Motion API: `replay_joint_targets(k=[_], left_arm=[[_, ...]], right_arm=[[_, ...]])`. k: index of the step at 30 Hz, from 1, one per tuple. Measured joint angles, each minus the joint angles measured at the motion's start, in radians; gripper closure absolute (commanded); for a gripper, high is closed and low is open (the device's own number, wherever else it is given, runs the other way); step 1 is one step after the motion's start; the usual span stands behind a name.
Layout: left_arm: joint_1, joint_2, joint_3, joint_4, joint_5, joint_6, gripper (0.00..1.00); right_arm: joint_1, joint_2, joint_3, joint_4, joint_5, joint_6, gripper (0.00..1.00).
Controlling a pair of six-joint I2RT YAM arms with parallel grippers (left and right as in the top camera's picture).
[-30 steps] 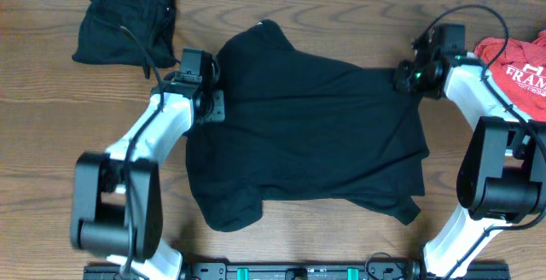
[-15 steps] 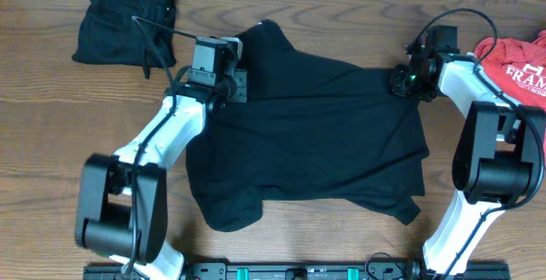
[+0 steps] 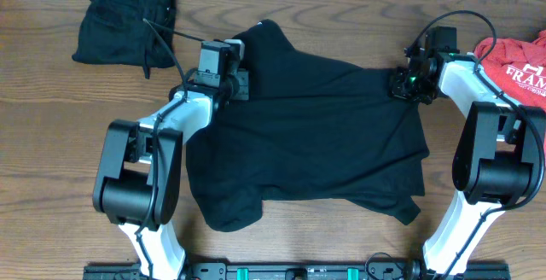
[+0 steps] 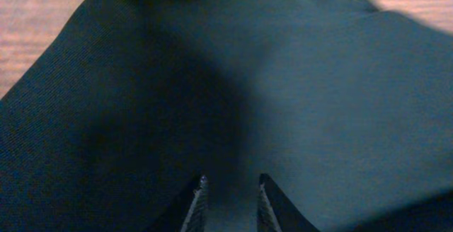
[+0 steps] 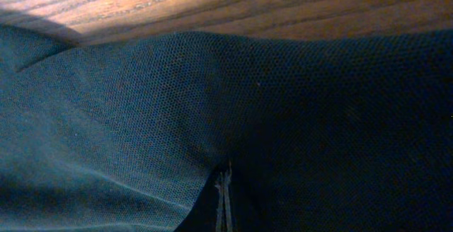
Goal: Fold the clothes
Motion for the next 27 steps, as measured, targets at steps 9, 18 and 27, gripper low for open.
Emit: replay_joint_targets(k=[9,18,27], left_arm=[[0.089,0.034,0.0,0.033,0.0,0.004,0.93],[0.138,0.059,0.0,0.03,0.003,0.003,0.94],[0.141,0.059,0.001,0.022,-0.046,0.003,0.94]], right_arm=[[0.0,0.0,0.002,-0.007,0.003,-0.001,0.99],[0.002,0.0,0.002,-0.003,0.026,-0.001,0.99],[0.003,0.0,0.003,0.078,0.126,-0.004,0.99]])
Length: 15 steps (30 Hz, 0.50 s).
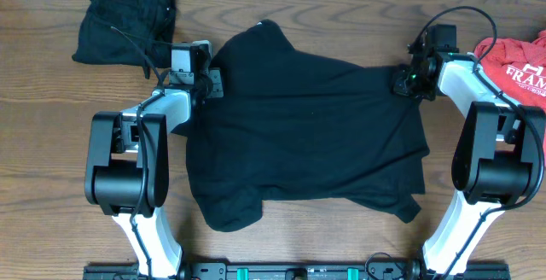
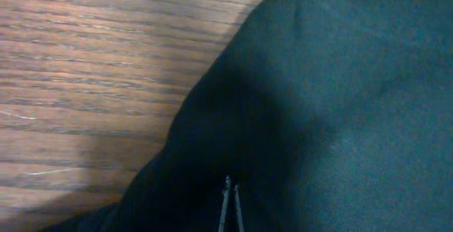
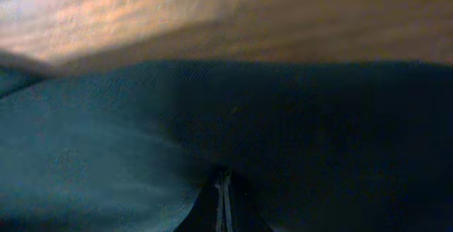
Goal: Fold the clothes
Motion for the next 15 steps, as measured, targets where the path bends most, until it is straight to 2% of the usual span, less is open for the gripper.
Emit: replay_joint_targets(k=[13,15], left_arm=[[0.066,-0.001,0.003,-0.009,-0.099,0.0,0.92],[0.077,-0.001,0.004,-0.01,-0.105,0.0,0.78]], right_arm=[[0.0,0.005,0.0,0.158,0.071,-0.002,0.98],[0.0,0.013,0.0,0.181,0.072,-0.002,0.98]])
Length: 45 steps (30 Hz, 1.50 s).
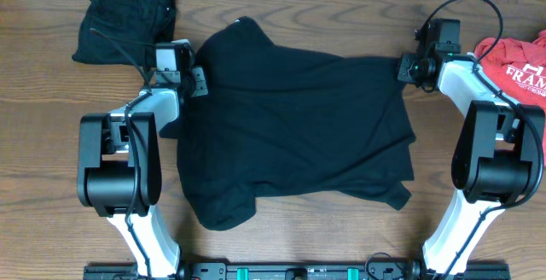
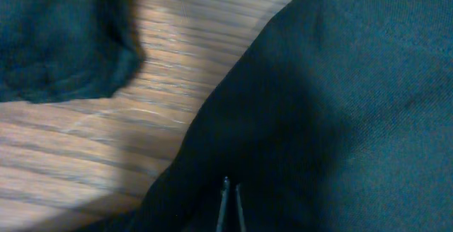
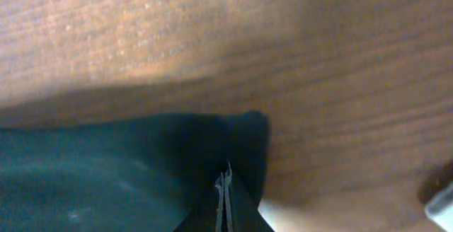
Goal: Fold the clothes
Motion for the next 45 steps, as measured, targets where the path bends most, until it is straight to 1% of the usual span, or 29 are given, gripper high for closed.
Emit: replay_joint_targets(k=[1,2,6,7,9,11,12,15,18,20,21,24,26,28,30,32,35,39,45], left_arm=[[0.003,0.0,0.001,0.0,-0.001,0.003,0.69],[0.005,0.0,0.003,-0.001,-0.004,0.002,0.66],[0.009,0.0,0.005,-0.002,-0.019,0.0,0.62],[0.009,0.0,0.005,-0.003,-0.019,0.001,0.6],[0.009,-0.004,0.005,-0.011,-0.019,0.003,0.53],[0.011,-0.019,0.005,-0.043,-0.021,0.006,0.41],[0.012,-0.029,0.004,-0.063,-0.021,0.006,0.39],[0.018,-0.086,-0.002,-0.128,-0.028,0.0,0.37],[0.018,-0.192,-0.005,-0.199,-0.033,0.0,0.32],[0.013,-0.277,-0.005,-0.241,-0.037,0.002,0.24],[0.008,-0.316,-0.005,-0.264,-0.04,0.002,0.19],[-0.021,-0.426,-0.005,-0.327,-0.044,0.0,0.06],[-0.049,-0.466,-0.005,-0.364,-0.045,-0.01,0.04],[-0.076,-0.477,-0.005,-0.399,-0.044,-0.027,0.03],[-0.099,-0.471,-0.005,-0.429,-0.045,-0.05,0.02],[-0.112,-0.463,-0.005,-0.449,-0.045,-0.069,0.02],[-0.124,-0.459,-0.005,-0.478,-0.045,-0.092,0.01],[-0.127,-0.459,-0.005,-0.514,-0.045,-0.1,0.01],[-0.127,-0.459,-0.005,-0.526,-0.045,-0.107,0.0]], right_arm=[[0.0,0.008,0.0,0.01,0.0,0.0,0.98],[0.0,0.013,0.0,0.013,0.0,0.0,0.99],[0.0,0.03,0.003,0.017,0.002,-0.001,0.99],[0.0,0.03,0.005,0.01,0.002,-0.002,0.99],[0.0,0.029,0.027,-0.039,0.003,-0.002,0.99],[0.0,0.027,0.06,-0.105,0.002,-0.002,0.99],[0.0,0.023,0.079,-0.14,0.002,-0.002,0.99],[0.0,-0.019,0.143,-0.251,-0.003,-0.002,0.98],[0.001,-0.115,0.209,-0.387,-0.017,-0.003,0.92],[0.006,-0.204,0.237,-0.47,-0.027,-0.005,0.87],[0.011,-0.246,0.246,-0.51,-0.031,-0.006,0.82],[0.042,-0.373,0.267,-0.669,-0.053,-0.009,0.59],[0.069,-0.421,0.274,-0.787,-0.066,-0.012,0.5],[0.1,-0.434,0.271,-0.888,-0.073,-0.011,0.41],[0.127,-0.429,0.238,-0.937,-0.082,-0.012,0.34],[0.144,-0.418,0.177,-0.946,-0.083,-0.008,0.31],[0.145,-0.405,0.067,-0.93,-0.056,0.019,0.27],[0.111,-0.401,-0.08,-0.851,-0.012,0.062,0.21],[0.025,-0.401,-0.232,-0.7,-0.014,0.051,0.19]])
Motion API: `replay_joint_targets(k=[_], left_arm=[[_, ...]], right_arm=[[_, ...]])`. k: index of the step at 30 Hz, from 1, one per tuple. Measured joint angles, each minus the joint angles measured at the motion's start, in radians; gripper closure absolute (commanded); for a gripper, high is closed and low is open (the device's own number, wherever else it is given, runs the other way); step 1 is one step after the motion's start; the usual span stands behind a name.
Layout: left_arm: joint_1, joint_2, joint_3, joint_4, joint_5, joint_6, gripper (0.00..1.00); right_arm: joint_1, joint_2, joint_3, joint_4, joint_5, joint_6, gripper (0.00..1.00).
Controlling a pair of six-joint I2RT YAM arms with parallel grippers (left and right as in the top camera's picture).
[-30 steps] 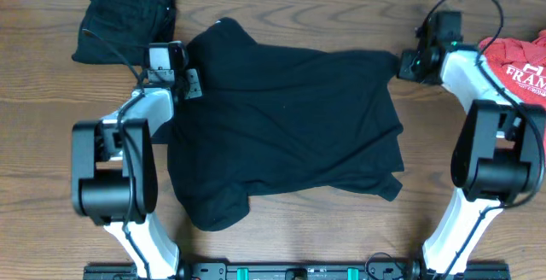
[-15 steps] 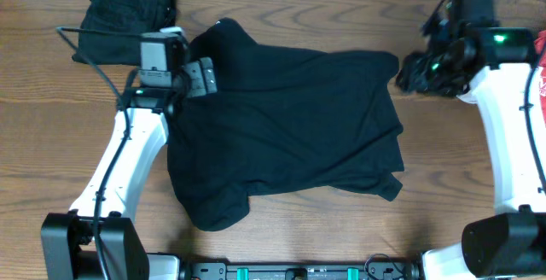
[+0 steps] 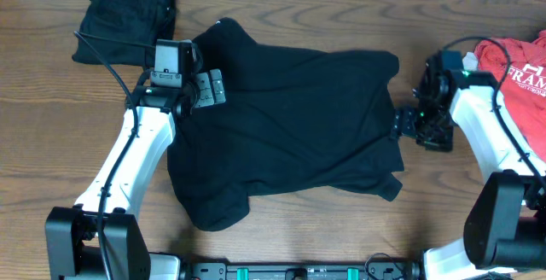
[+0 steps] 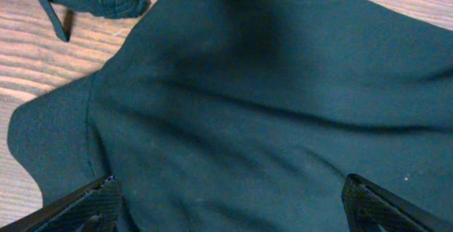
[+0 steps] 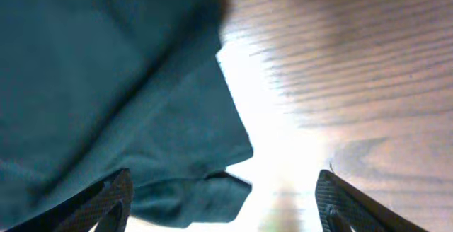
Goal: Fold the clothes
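Observation:
A black T-shirt (image 3: 290, 126) lies spread across the middle of the table, rumpled at its lower left and lower right corners. My left gripper (image 3: 205, 88) hangs open over the shirt's upper left part, its fingertips (image 4: 99, 196) wide apart above the cloth (image 4: 233, 112). My right gripper (image 3: 408, 126) is open beside the shirt's right edge, over its lower right corner (image 5: 191, 189), holding nothing.
A folded black garment (image 3: 124, 20) lies at the table's far left. A red garment with white lettering (image 3: 516, 62) lies at the far right, close to the right arm. Bare wood (image 5: 340, 69) shows to the right of the shirt.
Both grippers have let go of the shirt and stand open. The left one has lifted above the upper left part. The right one has moved nearer along the shirt's right edge.
The left gripper stood slightly open on the shirt and the right was shut on its upper right edge. Then both were shut on the upper edge, and the shirt shifted left and farther back. Now it lies flat and both grippers are open.

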Motion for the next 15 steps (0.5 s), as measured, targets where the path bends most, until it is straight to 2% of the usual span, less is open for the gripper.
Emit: replay_joint_targets(k=[7,15], left_arm=[[0.0,0.0,0.0,0.0,0.0,-0.007,0.0],[0.0,0.0,0.0,-0.007,0.0,-0.01,0.0]], right_arm=[[-0.021,0.0,-0.123,0.223,-0.117,-0.106,0.22],[-0.021,0.0,-0.182,0.336,-0.177,-0.18,0.4]])
